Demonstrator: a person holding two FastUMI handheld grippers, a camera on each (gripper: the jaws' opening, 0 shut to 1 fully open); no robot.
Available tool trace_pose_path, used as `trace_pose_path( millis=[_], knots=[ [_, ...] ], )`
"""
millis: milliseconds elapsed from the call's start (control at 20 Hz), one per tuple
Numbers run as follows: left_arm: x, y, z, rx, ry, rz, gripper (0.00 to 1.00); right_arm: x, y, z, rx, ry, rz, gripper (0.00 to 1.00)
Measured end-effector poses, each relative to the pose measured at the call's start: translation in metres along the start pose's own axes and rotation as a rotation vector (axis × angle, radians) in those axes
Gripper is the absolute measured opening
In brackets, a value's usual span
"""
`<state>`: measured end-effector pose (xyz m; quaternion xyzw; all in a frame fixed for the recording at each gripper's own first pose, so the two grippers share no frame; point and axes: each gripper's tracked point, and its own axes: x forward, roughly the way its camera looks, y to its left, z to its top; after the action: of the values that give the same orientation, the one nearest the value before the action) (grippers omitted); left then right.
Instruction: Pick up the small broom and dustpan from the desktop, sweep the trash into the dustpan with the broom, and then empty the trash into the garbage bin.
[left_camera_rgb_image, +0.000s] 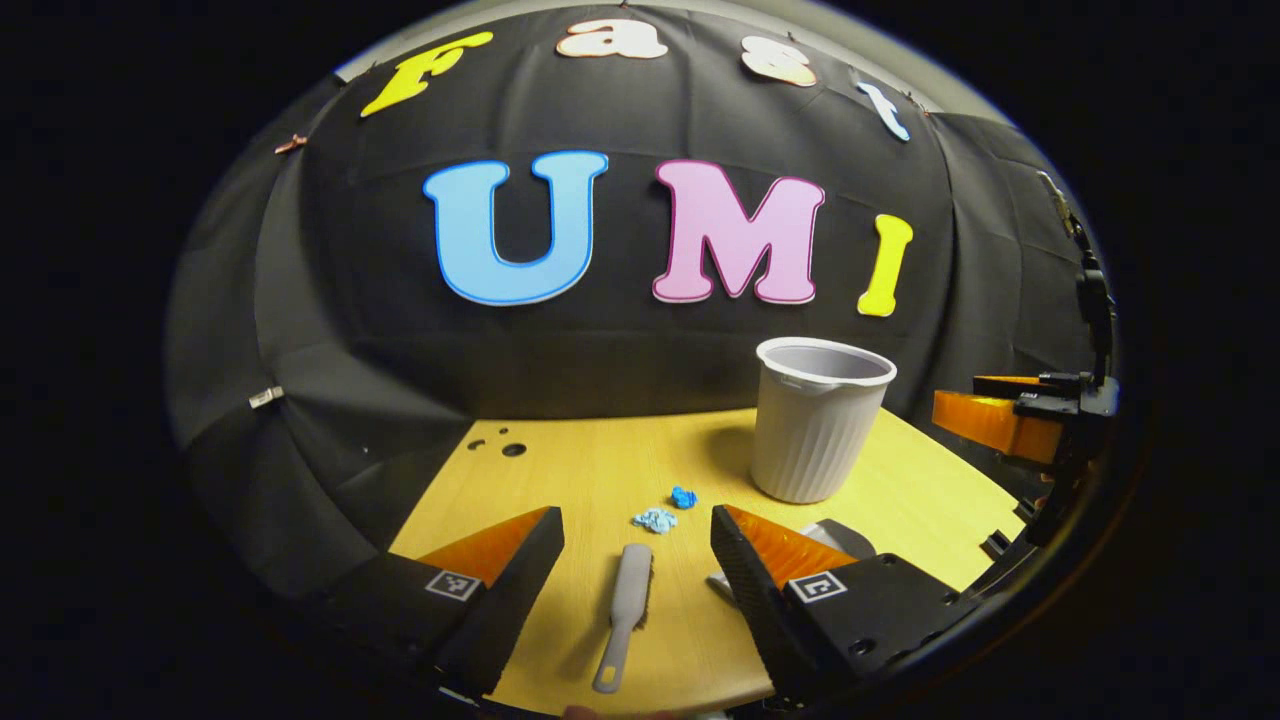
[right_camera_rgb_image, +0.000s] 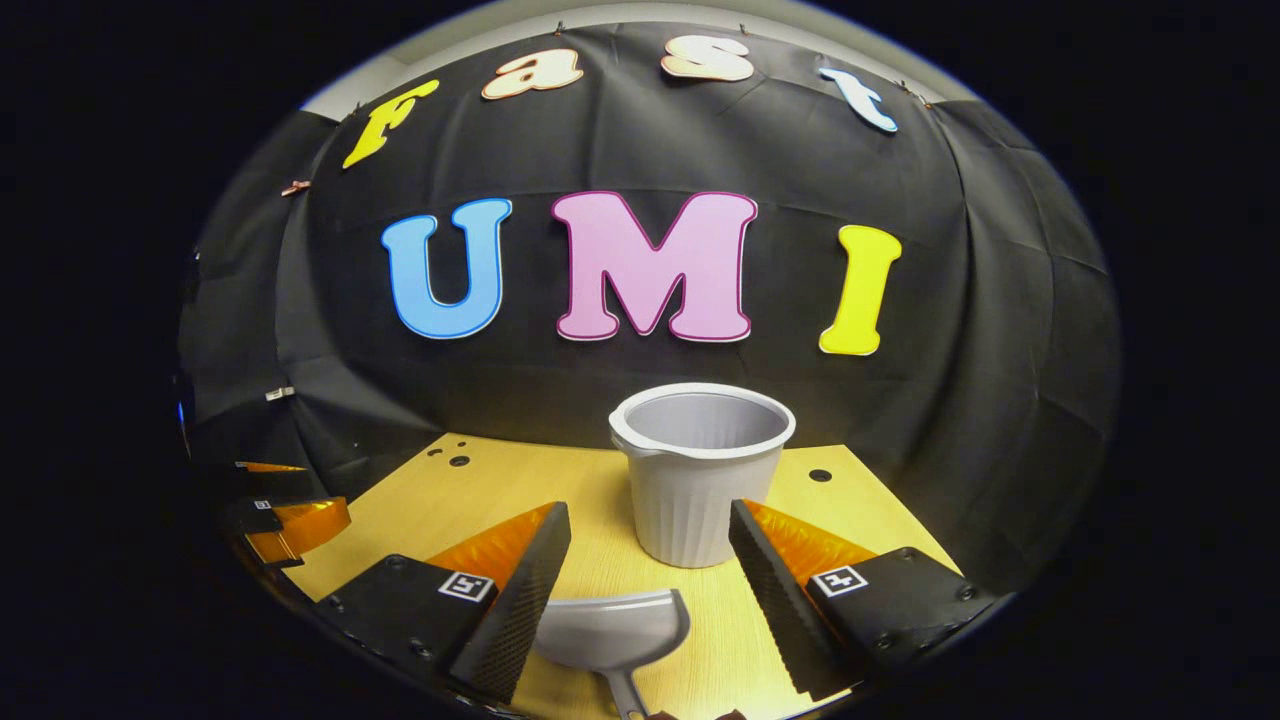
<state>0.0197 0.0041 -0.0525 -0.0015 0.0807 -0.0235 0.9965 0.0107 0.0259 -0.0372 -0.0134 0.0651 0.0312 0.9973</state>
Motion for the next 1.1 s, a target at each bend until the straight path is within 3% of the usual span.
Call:
trace_pose_path(
  millis=[350, 400, 450, 850, 1100],
  knots=[
    [0.028, 0.014, -0.073, -0.043, 0.252, -0.011, 0.96, 0.001, -0.001, -0.017, -0.013, 0.040, 0.012, 0.99],
    [0.030, 0.016, -0.085, -0.053, 0.291, -0.010, 0.92, 0.001, -0.002, -0.019, -0.014, 0.045, 0.011, 0.99],
    [0.031, 0.019, -0.098, -0.064, 0.331, -0.009, 0.96, 0.000, -0.003, -0.021, -0.015, 0.050, 0.010, 0.99],
    [0.053, 0.024, -0.182, -0.105, 0.606, -0.031, 0.96, -0.005, -0.015, -0.047, -0.026, 0.121, -0.008, 1.00],
    [0.076, 0.030, -0.210, -0.019, 0.720, -0.039, 0.95, -0.008, -0.025, -0.062, 0.002, 0.166, -0.037, 1.00]
  ],
)
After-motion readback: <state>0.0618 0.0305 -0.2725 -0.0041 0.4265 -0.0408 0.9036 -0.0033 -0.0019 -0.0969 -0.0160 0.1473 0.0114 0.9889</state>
